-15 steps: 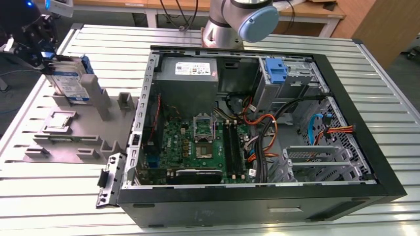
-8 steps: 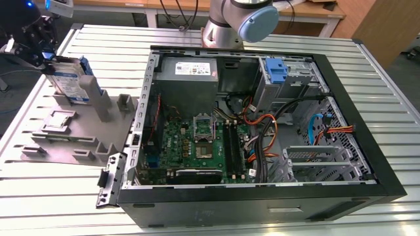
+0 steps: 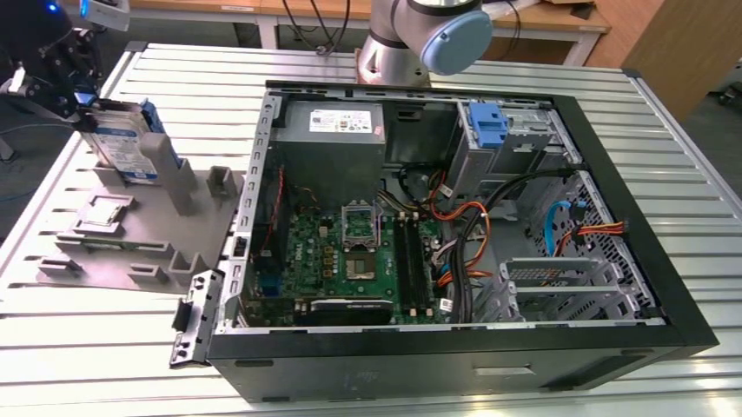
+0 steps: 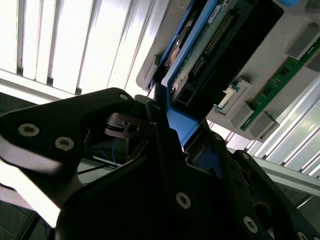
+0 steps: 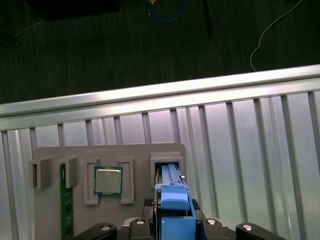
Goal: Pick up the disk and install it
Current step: 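Pick up the disk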
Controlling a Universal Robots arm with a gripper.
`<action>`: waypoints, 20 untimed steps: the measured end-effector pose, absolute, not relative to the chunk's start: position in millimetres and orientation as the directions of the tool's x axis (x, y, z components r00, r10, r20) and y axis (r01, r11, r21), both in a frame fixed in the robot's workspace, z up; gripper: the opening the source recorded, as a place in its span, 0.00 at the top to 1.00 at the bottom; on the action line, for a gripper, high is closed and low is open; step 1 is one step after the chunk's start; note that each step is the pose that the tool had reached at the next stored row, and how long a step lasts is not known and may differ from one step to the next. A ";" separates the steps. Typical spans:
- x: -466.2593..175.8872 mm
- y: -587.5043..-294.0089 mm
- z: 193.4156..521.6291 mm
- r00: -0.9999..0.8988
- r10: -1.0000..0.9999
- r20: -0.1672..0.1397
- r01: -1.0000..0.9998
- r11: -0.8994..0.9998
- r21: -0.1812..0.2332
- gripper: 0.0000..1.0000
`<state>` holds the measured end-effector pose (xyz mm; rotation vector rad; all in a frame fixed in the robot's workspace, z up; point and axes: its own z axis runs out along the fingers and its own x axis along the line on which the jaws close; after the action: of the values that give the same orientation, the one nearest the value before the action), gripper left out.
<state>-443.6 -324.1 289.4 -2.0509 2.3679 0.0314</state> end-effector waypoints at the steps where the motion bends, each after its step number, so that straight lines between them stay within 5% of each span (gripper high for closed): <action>1: -443.6 -324.1 289.4 -0.143 -0.990 -0.020 -0.990 0.143 0.009 0.63; 20: -444.2 -324.1 289.3 -0.056 -0.998 -0.020 -0.998 0.056 0.009 0.63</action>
<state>-444.2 -324.1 289.3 -2.1532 2.2768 0.0318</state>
